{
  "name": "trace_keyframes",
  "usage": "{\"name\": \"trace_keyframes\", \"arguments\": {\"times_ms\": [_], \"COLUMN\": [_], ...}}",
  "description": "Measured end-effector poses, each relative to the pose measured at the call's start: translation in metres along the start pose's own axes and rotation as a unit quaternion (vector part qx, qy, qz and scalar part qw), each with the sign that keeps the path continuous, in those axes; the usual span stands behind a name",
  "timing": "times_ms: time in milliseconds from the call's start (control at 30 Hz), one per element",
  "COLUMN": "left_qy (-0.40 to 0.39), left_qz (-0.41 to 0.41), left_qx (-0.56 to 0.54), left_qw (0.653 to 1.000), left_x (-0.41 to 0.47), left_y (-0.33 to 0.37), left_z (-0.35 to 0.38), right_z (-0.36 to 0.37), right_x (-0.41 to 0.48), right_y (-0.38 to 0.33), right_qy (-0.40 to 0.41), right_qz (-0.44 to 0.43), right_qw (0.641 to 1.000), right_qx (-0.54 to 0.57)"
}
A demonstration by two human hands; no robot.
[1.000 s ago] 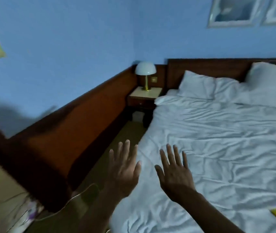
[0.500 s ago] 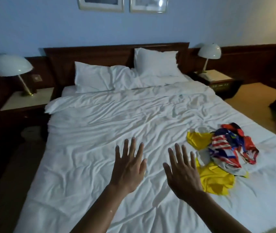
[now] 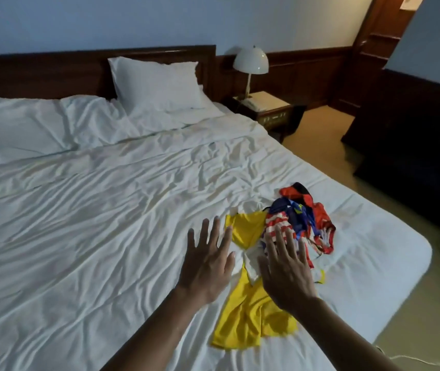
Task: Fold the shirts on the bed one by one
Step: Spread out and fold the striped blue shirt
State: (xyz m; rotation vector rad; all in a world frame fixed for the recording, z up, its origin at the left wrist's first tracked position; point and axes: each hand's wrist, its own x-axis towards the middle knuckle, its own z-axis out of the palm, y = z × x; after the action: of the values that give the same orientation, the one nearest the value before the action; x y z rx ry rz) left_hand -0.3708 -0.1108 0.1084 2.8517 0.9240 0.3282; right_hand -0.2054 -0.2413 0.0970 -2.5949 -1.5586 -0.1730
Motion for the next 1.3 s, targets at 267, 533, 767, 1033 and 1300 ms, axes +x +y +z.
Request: {"name": "trace_keyframes", "arguments": {"times_ms": [267, 533, 767, 1033, 1300], "left_qy": [-0.032, -0.168, -0.263, -0.125, 0.075], "left_qz": [-0.031, -0.086, -0.198, -0.193, -0.251], "left_qx": [-0.038, -0.088, -0.144, -0.121, -0.322], "left_qw": [0.998, 0.978, 0.933, 0.966, 0.910], "left_x": [0.173, 0.297, 0.357, 0.362, 0.343], "left_y": [0.063, 0.104, 0.128, 0.124, 0.127], "left_z": [0.123, 0.263, 0.348, 0.368, 0.264], "right_z": [0.095, 0.203, 0.272, 0.284, 0.147], "right_x": [0.121, 0.206, 0.233, 0.231, 0.260], "right_y": [0.151, 0.276, 0.320, 0.335, 0.290], "right_qy": [-0.081, -0.182, -0.267, -0.064, 0.091], "right_qz": [-0.019, 0.048, 0.167, 0.253, 0.289], "right_qw": [0.997, 0.981, 0.940, 0.920, 0.870], "right_qx": [0.001, 0.039, 0.132, 0.293, 0.389]}}
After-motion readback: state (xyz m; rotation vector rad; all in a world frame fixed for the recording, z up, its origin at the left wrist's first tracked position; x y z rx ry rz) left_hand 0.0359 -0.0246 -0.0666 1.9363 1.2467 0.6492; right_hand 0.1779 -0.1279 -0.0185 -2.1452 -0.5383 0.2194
